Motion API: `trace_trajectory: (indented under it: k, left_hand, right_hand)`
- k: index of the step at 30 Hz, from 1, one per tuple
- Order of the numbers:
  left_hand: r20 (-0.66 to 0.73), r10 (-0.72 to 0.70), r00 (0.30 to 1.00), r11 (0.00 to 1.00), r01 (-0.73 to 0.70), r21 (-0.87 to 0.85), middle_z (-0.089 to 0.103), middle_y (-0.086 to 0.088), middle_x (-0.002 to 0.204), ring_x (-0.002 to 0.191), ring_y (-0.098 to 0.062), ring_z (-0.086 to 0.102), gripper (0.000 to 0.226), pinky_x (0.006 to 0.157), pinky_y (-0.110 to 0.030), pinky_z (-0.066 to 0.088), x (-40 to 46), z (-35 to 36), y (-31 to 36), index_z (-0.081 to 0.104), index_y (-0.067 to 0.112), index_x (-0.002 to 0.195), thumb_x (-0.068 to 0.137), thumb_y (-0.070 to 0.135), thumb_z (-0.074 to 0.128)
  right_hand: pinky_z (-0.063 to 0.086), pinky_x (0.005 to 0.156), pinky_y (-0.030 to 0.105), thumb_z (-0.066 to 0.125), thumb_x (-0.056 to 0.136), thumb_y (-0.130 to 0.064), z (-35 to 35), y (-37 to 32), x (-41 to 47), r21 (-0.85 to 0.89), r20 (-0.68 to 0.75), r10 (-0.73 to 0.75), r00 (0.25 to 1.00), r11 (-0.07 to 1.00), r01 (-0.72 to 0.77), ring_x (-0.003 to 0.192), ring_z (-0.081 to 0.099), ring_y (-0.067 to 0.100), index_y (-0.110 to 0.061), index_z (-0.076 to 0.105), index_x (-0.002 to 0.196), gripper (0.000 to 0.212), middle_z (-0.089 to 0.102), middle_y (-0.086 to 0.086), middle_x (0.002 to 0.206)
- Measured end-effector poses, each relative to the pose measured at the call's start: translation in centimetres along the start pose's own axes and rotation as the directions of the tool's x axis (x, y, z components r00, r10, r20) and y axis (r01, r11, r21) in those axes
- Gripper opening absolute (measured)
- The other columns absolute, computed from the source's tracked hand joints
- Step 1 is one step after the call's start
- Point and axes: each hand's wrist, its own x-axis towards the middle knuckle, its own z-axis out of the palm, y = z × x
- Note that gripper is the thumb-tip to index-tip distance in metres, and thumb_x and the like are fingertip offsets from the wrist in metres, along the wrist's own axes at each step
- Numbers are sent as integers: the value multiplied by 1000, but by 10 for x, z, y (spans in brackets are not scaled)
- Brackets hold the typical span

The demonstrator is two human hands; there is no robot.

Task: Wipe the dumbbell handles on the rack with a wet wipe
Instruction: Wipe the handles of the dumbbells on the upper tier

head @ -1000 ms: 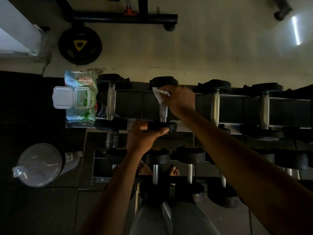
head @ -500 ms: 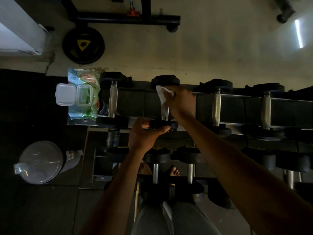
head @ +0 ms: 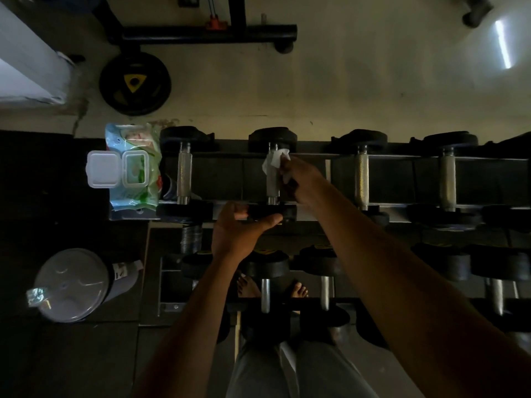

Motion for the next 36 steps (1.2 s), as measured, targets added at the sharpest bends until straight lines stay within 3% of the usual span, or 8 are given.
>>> trace_trajectory:
  k: [4, 7, 12, 16, 19, 25, 29, 36]
  left_hand:
    - [5, 29, 1000, 1000, -29, 4, 66, 11, 122, 112, -8, 61, 80, 78, -23, 48, -1, -1, 2, 62, 26, 122, 62, 67, 93]
    - [13, 22, 1000, 1000, -22, -6, 64, 11, 123, 111, -7, 59, 79, 74, -19, 43, -1, 0, 1, 62, 24, 126, 65, 63, 94]
    - [-2, 29, 1000, 1000, -29, -2, 66, 12, 120, 110, -7, 62, 82, 74, -22, 47, 2, 1, -4, 63, 25, 123, 61, 70, 93]
    - [5, 52, 999, 998, -52, 32, 73, 15, 117, 110, -4, 68, 96, 83, -29, 58, 5, -1, -7, 71, 33, 119, 48, 97, 79]
    - [25, 63, 998, 996, -64, 54, 74, 15, 114, 108, -2, 68, 95, 86, -32, 60, 6, -2, -8, 72, 35, 117, 48, 100, 76]
    - [35, 64, 997, 995, -67, 80, 76, 12, 109, 104, -6, 71, 100, 85, -35, 61, 10, -3, -7, 71, 32, 115, 44, 103, 74]
    - [29, 54, 998, 997, -56, 61, 75, 10, 111, 104, -8, 72, 103, 88, -39, 62, 8, -2, -8, 70, 29, 116, 42, 101, 76]
    - [24, 28, 999, 999, -29, 25, 67, 16, 111, 100, 0, 62, 78, 81, -30, 52, 2, -2, -3, 62, 28, 119, 61, 72, 92]
  right_hand:
    - [59, 92, 40, 68, 96, -28, -15, 0, -14, -43, 91, -79, 993, 996, 83, 106, 71, 29, -14, 70, 103, 16, 71, 12, 110]
    - [56, 89, 40, 73, 91, -39, -22, 0, -25, -49, 174, -119, 978, 990, 129, 109, 67, 27, -17, 69, 117, 34, 69, 11, 121]
    - [52, 100, 44, 73, 90, -47, -6, -7, -19, -239, 2, -120, 993, 964, 117, 107, 64, 24, -20, 68, 114, 37, 67, 6, 116]
    - [54, 84, 32, 68, 96, -39, -16, 2, -19, -329, 44, -174, 984, 927, 179, 104, 68, 20, -19, 68, 114, 26, 70, 2, 111]
    - [56, 90, 37, 69, 95, -43, -28, 10, -24, -436, 132, -182, 974, 872, 222, 105, 69, 20, -20, 68, 114, 30, 71, 2, 112]
    - [40, 66, 21, 64, 100, -39, -40, 0, -49, -702, 248, -163, 955, 649, 293, 89, 61, 5, -21, 68, 102, 19, 65, -7, 97]
    - [39, 64, 19, 64, 100, -39, -46, 2, -55, -821, 319, -145, 937, 452, 349, 82, 60, 2, -22, 68, 98, 17, 66, -6, 94]
    - [53, 76, 20, 60, 102, -29, -40, -23, -64, -771, 434, -436, 788, 272, 576, 91, 67, 7, -14, 66, 119, 23, 69, 4, 110]
